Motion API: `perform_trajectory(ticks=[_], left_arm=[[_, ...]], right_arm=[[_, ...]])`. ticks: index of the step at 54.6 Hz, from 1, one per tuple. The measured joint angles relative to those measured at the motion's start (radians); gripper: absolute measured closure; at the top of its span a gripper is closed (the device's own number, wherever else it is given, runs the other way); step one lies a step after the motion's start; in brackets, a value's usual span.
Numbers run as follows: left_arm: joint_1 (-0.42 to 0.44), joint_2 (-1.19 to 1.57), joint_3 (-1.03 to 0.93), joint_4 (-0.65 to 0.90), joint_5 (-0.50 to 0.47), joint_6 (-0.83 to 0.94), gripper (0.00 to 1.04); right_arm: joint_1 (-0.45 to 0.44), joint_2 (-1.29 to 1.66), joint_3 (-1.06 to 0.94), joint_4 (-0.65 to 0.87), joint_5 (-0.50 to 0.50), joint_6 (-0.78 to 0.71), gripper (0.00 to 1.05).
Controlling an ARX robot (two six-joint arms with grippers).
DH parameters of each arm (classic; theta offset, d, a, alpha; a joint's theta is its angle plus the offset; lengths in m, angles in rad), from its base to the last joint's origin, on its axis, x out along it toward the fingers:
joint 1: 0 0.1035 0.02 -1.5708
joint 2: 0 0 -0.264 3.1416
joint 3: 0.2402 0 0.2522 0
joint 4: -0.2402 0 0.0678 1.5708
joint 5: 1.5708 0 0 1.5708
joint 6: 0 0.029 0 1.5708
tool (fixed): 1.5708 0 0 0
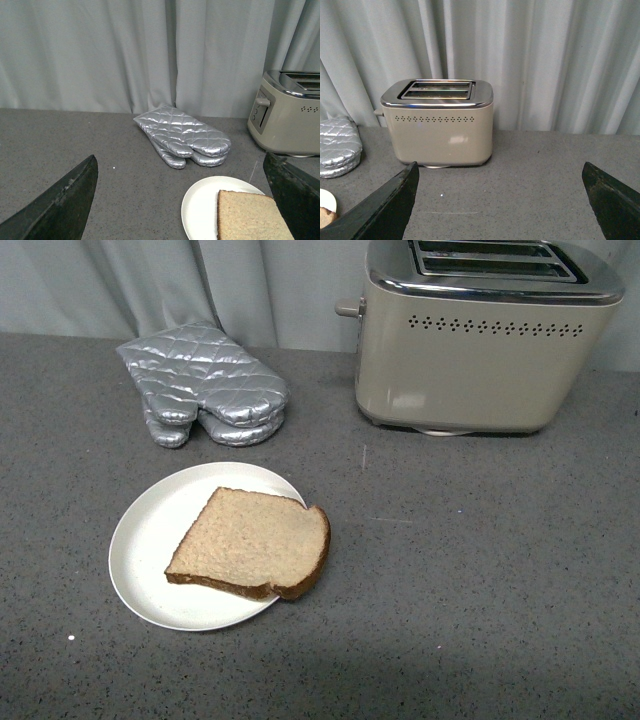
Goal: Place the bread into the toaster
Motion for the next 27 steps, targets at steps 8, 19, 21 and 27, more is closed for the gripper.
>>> perform_trajectory(ticks=[8,19,21,27], left_arm=[[0.0,0.0,0.0,0.0,0.0,0.0,0.07],[0.0,0.0,0.0,0.0,0.0,0.0,0.07],[0.0,0.0,0.0,0.0,0.0,0.0,0.07],[0.0,0.0,0.0,0.0,0.0,0.0,0.07]], right_arm=[[0.0,0.0,0.0,0.0,0.0,0.0,0.1],[0.0,0.0,0.0,0.0,0.0,0.0,0.1],[0.0,0.0,0.0,0.0,0.0,0.0,0.1],[0.0,0.0,0.0,0.0,0.0,0.0,0.1]])
